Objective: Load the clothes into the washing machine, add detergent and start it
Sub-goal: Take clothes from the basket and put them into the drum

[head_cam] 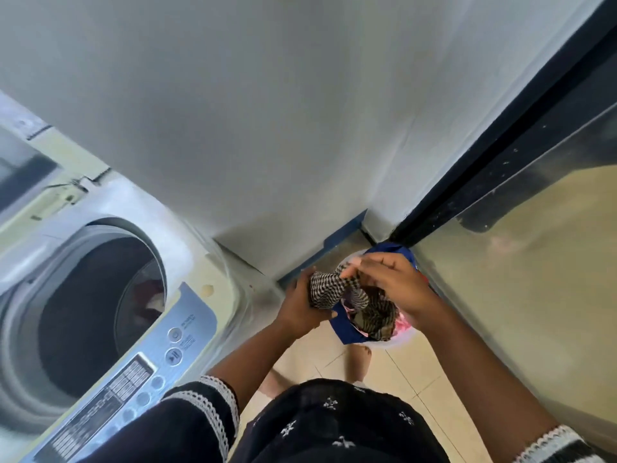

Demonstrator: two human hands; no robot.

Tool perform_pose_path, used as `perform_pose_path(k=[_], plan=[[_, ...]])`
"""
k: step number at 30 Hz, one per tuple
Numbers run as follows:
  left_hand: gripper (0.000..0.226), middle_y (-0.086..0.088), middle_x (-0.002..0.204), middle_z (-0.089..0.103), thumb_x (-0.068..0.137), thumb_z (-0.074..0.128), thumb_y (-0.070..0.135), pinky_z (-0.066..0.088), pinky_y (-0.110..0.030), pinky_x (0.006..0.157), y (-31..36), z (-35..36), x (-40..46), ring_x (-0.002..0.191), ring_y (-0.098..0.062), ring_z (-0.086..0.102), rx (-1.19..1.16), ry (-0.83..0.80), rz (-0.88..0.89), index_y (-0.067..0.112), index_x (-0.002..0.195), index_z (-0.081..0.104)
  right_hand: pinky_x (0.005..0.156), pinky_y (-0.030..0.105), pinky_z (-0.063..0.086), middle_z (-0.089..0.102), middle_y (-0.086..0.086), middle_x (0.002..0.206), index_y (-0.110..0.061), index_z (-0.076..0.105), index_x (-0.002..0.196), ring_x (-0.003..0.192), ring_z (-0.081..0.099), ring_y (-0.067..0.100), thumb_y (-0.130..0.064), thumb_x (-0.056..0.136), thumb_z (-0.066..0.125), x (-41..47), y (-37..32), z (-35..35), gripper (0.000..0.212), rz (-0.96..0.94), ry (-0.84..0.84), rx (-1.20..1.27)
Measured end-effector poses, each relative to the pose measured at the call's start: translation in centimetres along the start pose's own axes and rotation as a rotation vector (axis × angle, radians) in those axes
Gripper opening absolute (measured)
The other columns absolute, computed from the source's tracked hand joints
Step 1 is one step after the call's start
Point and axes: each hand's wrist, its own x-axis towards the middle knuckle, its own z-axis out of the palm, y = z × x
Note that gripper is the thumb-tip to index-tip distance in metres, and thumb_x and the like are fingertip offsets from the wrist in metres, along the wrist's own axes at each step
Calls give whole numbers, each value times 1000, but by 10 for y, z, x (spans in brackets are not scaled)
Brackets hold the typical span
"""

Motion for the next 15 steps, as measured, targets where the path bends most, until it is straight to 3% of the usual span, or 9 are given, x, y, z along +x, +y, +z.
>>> perform_pose_path(k=[1, 3, 6, 8, 11, 15], plan=[[84, -3, 136, 37, 74, 81, 17, 54, -24, 65, 2, -3, -7, 112, -20, 49, 9, 28, 13, 26, 143, 34, 90, 32, 50, 76, 2, 92, -11, 76, 83, 94, 69, 15, -29, 95, 60, -7, -8, 0, 27, -29, 26, 88], [54, -1, 126, 47, 82, 73, 27, 51, -27, 66, 2, -6, -17, 108, -21, 54, 56, 122, 66, 23, 130, 47, 87, 33, 47, 73, 1, 85, -10, 72, 79, 87, 66, 11, -27, 93, 61, -16, -17, -1, 25, -60, 125, 182], [18, 2, 102, 63, 92, 61, 24, 48, -23, 64, 6, -8, -35, 90, -16, 61, -10, 217, 134, 20, 109, 55, 93, 42, 49, 73, 0, 88, -20, 72, 79, 94, 65, 18, -22, 92, 66, -21, -7, -8, 15, -75, 281, 44], [10, 6, 93, 64, 93, 59, 20, 55, -30, 72, 7, -10, -48, 87, -14, 63, -101, 225, 154, 21, 103, 55, 95, 42, 53, 69, -1, 106, -29, 70, 89, 101, 64, 18, -19, 87, 73, -23, 6, -12, 10, -43, 358, -127], [14, 3, 98, 67, 93, 58, 19, 59, -40, 81, 10, -20, -63, 92, -14, 66, -242, 194, 129, 24, 105, 56, 92, 27, 44, 46, -5, 128, -36, 58, 114, 116, 53, 16, -18, 74, 84, -33, 16, -9, 51, -110, 341, -492], [16, -2, 104, 69, 93, 59, 20, 58, -41, 86, 22, -35, -78, 96, -18, 67, -442, 166, 91, 23, 109, 58, 104, 20, 30, 26, -16, 149, -41, 38, 143, 131, 30, 2, -25, 65, 89, -42, 15, 21, 96, -263, 50, -806]])
